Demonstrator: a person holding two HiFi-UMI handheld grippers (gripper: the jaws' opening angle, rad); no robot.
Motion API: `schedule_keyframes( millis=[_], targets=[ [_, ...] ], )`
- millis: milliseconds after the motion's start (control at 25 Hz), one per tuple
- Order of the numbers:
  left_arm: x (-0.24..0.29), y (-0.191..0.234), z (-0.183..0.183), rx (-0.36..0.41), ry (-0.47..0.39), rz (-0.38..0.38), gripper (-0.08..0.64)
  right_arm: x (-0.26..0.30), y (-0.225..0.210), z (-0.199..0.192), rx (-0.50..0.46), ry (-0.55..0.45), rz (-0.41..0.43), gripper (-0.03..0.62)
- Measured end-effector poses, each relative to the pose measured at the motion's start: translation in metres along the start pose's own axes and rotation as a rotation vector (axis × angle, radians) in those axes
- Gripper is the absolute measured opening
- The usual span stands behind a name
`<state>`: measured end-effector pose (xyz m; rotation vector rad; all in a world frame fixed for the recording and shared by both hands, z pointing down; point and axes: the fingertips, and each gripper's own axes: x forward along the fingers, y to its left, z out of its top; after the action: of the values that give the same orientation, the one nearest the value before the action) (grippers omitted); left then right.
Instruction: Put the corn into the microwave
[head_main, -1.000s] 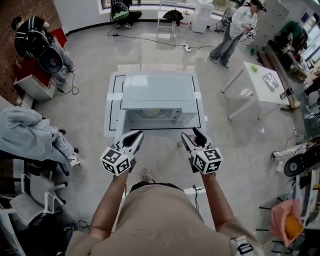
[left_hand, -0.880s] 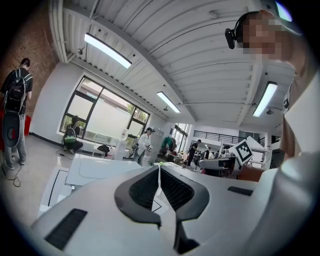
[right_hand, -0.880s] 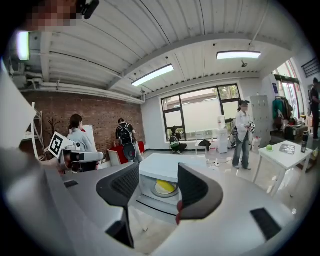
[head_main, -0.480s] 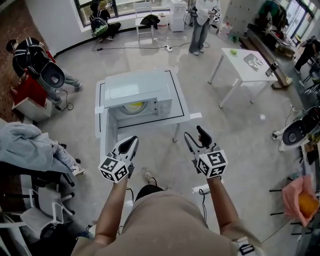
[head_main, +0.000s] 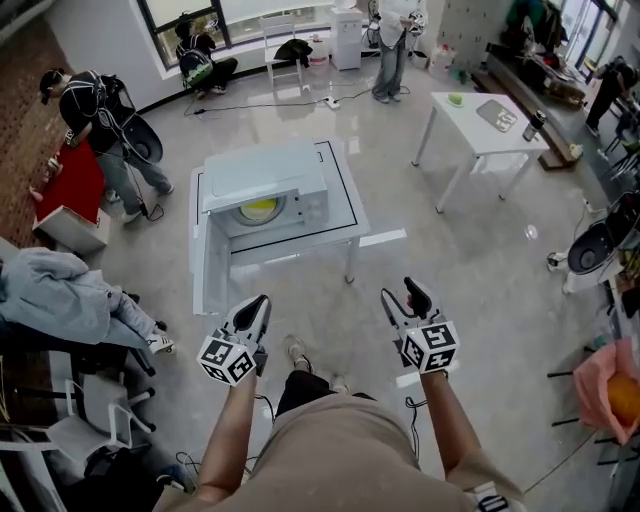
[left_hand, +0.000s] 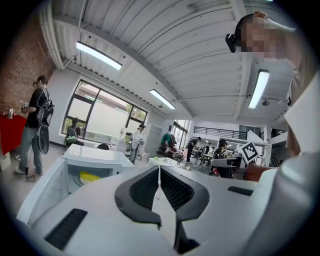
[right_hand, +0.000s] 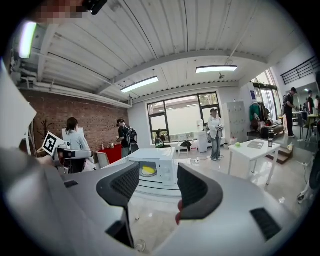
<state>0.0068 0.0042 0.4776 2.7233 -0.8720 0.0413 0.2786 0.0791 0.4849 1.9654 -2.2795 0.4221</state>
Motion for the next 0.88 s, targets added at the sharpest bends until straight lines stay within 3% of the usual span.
schedule_keyframes(
  millis=[200,400,880],
  targets=[
    [-0.011,-0.003,-0.015,-0.009,-0.012,0.057,0.002,-0.01,-0.005,-0.016,-0.009,0.019,0.009,0.245],
    [-0.013,-0.01,-0.027,-0.019,-0.027,0.032,0.002,-0.012,-0.007,-0.024,-0.022,0.024,0.007,0.245],
    [-0.018,0.001,-0.049,0.011,-0.015,0.07,0.002,-0.006,-0.01,-0.046,0.07,0.031,-0.03,0.245]
  ],
)
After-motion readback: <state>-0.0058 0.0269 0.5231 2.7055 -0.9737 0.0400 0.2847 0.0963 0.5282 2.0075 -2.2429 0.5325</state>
